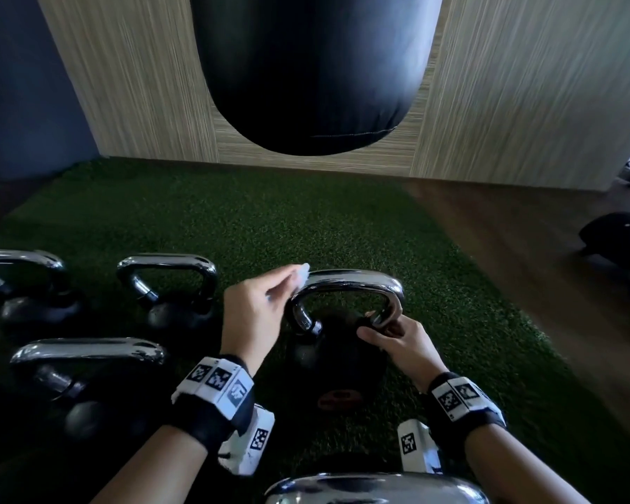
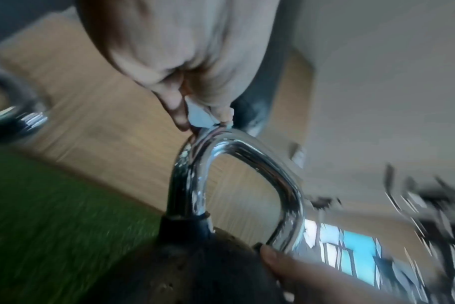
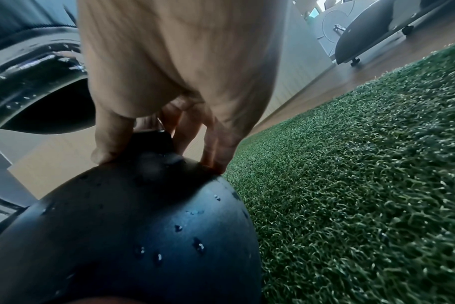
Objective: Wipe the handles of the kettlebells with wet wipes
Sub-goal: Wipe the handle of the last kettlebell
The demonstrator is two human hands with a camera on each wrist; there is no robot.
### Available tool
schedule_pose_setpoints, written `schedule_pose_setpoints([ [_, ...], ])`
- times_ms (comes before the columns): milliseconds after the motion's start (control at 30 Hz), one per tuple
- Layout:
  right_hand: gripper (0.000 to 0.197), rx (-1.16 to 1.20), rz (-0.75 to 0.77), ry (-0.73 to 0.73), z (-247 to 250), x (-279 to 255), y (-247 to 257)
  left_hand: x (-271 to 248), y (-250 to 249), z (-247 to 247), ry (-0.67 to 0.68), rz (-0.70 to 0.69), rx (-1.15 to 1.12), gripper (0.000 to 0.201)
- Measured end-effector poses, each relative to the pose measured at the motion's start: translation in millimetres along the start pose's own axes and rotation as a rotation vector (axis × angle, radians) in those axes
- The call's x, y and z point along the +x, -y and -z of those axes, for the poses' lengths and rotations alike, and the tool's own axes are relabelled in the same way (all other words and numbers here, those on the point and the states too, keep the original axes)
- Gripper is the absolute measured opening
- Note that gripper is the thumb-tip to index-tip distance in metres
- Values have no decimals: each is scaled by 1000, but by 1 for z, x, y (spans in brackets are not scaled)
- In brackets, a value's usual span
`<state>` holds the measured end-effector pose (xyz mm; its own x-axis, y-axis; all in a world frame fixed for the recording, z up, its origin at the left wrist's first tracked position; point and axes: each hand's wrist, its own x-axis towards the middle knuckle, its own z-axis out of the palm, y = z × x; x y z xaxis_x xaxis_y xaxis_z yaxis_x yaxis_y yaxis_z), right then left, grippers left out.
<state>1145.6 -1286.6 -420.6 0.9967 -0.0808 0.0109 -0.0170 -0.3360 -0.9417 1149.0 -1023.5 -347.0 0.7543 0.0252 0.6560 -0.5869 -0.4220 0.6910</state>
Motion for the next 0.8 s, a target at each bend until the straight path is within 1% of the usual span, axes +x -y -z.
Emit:
schedule_pose_setpoints([
  [67,42,21,1,6,0,1,-2,-7,11,3,-44,119,-81,22],
  [167,49,51,5,19,0,3,-6,-15,14,0,-68,147,-150,22],
  [233,50,78,12,31,-1,4,-6,-22,16,-5,-124,203,-224,22],
  [300,45,127,16,36,-2,3,-5,-26,20,-10,-187,313,-337,22],
  [367,49,188,16,41,-5,3,-5,-30,28,-13,-215,433,-430,21],
  [467,61,226,4,75,-5,6,-3,-32,43,-14,-185,571,-533,23],
  [533,64,226,-5,88,-4,8,-1,-36,46,-14,-180,618,-576,24],
  [633,50,182,-11,71,-2,10,-1,-52,51,-17,-161,700,-549,23],
  [700,45,200,-26,64,-2,9,-1,-67,53,-20,-109,703,-464,26],
  [800,42,178,-12,81,-1,10,3,-74,49,-25,-76,707,-424,21],
])
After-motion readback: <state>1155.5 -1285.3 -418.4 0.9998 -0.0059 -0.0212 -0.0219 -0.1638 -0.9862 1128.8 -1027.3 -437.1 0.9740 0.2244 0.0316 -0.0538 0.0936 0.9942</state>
